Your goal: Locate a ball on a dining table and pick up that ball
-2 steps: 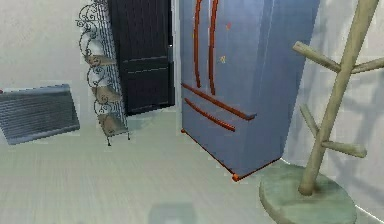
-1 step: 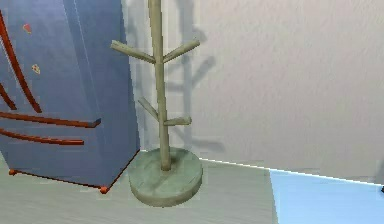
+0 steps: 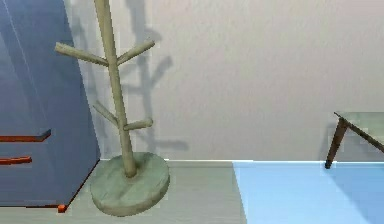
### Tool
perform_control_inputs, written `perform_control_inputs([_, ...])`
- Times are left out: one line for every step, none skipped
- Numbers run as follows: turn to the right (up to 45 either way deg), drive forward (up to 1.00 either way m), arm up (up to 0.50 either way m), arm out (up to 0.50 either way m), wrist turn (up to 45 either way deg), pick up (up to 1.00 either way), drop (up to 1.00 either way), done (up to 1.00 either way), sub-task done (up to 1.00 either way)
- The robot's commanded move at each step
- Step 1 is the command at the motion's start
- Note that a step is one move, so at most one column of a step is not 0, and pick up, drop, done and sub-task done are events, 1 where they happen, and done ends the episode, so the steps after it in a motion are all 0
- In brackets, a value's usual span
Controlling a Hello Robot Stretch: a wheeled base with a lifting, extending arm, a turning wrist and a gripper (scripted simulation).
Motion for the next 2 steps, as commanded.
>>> perform_control_inputs([0.0, 0.15, 0.00, 0.00, 0.0, 0.00, 0.00, 0.00, 0.00])
perform_control_inputs([45.0, 0.00, 0.00, 0.00, 0.0, 0.00, 0.00, 0.00, 0.00])
